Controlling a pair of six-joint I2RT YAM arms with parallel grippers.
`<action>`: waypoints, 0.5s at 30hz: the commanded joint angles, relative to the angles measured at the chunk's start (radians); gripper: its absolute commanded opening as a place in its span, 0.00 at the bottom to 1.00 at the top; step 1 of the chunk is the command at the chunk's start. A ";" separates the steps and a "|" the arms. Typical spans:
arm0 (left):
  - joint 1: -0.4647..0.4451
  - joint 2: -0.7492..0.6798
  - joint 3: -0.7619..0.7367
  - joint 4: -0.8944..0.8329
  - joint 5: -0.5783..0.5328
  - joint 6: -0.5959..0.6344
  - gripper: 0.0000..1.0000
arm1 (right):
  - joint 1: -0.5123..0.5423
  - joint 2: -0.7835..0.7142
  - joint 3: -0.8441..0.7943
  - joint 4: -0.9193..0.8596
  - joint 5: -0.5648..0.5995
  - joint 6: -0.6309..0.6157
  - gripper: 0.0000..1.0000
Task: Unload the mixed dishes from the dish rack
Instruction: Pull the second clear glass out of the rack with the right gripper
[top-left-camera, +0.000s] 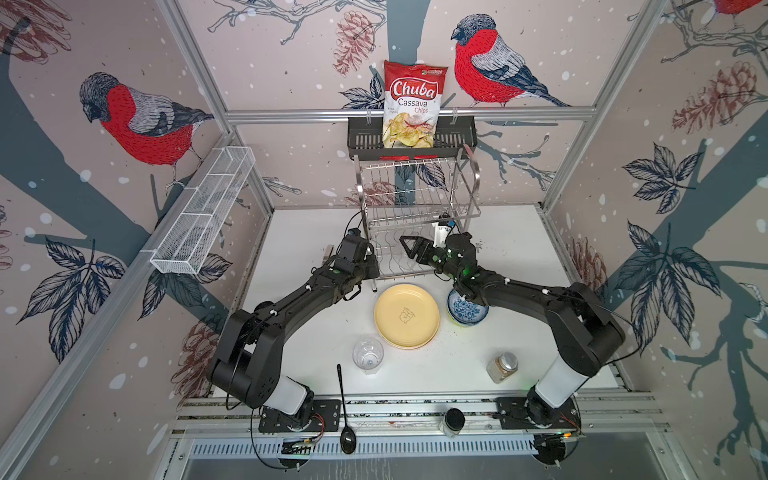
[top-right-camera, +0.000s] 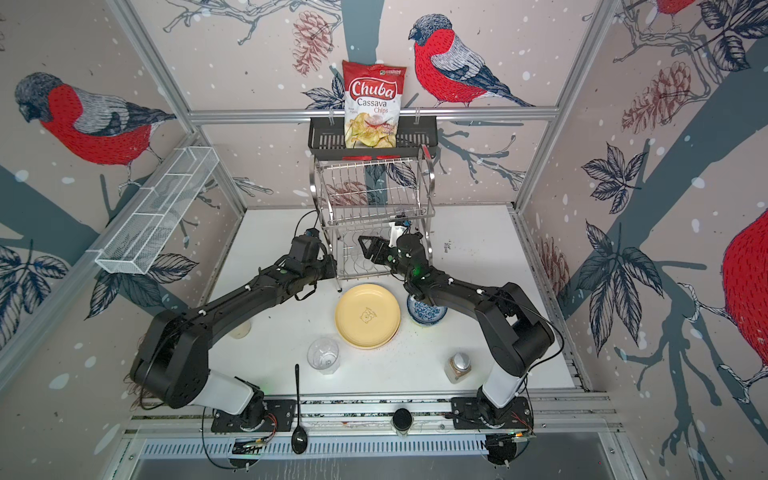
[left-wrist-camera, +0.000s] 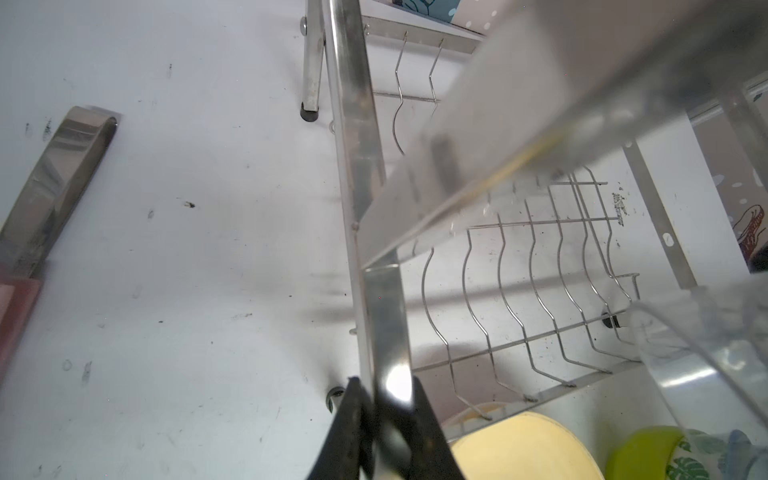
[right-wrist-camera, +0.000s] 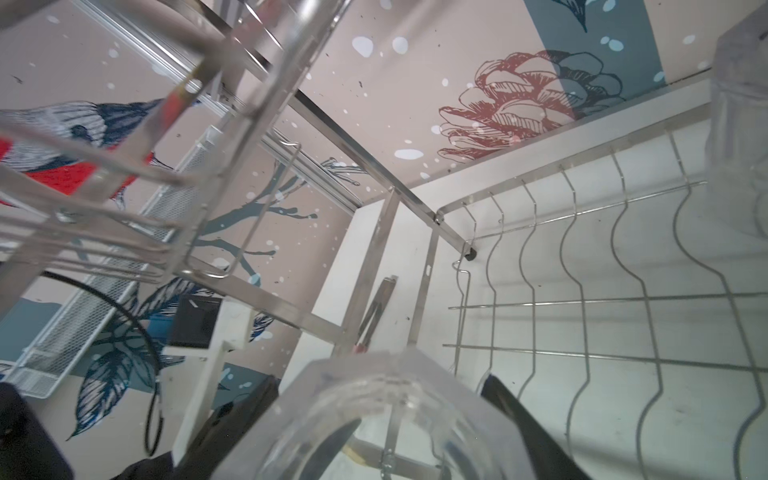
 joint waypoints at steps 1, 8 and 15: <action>0.005 -0.003 -0.001 -0.048 -0.038 -0.052 0.16 | -0.006 -0.037 -0.030 0.123 -0.020 0.074 0.32; 0.005 -0.029 -0.004 -0.066 -0.049 -0.055 0.30 | -0.021 -0.132 -0.115 0.179 -0.053 0.149 0.32; 0.005 -0.138 -0.017 -0.099 -0.050 -0.058 0.59 | -0.022 -0.265 -0.225 0.186 -0.046 0.191 0.32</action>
